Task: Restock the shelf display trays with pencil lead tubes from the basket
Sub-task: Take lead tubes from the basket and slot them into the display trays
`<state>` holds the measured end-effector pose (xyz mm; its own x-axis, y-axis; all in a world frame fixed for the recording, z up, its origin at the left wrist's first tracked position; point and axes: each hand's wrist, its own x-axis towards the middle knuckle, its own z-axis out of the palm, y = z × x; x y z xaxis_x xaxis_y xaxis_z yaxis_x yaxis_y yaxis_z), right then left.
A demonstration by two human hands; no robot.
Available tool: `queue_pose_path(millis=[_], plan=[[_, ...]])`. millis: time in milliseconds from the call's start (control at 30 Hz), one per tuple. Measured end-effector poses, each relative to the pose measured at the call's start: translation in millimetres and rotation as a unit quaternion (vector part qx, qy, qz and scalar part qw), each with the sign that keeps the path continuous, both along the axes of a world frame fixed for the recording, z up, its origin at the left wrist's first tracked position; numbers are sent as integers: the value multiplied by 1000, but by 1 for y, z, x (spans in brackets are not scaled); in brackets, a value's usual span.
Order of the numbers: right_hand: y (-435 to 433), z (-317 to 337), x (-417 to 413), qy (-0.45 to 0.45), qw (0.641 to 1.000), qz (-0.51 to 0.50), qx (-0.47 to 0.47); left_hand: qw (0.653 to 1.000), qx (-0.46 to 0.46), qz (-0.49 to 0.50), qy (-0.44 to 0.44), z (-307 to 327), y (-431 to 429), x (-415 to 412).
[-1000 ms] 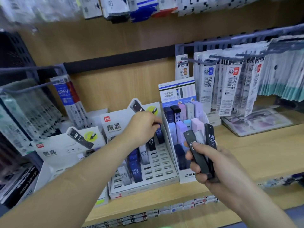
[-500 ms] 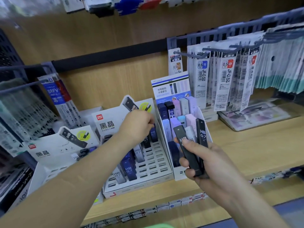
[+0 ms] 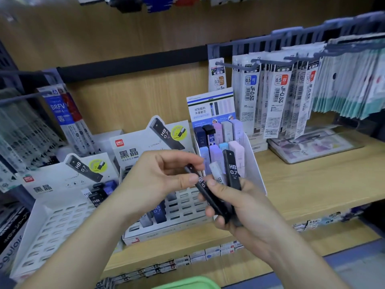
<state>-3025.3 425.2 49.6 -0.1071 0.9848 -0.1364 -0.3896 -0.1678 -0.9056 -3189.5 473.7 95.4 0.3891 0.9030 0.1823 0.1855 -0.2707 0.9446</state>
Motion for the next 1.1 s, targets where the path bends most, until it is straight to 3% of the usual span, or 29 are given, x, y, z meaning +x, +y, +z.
queue_pose_path(millis=[133, 267, 433, 633, 800, 1100], plan=[[-1, -2, 0, -49, 998, 47, 7, 999, -8, 26, -43, -5, -4, -14], [0, -6, -10, -72, 996, 37, 38, 997, -16, 80, -2, -6, -10, -23], [4, -7, -12, -159, 987, -30, 11, 972, 87, 206, -66, 17, -8, -50], [10, -10, -6, -71, 996, -38, -38, 950, 150, 274, 15, 30, -8, -87], [9, -14, -6, -65, 997, -31, -24, 952, 162, 249, 70, 14, -2, -53], [11, -12, -5, -38, 998, -36, -31, 913, 205, 194, 295, -15, 48, -17]])
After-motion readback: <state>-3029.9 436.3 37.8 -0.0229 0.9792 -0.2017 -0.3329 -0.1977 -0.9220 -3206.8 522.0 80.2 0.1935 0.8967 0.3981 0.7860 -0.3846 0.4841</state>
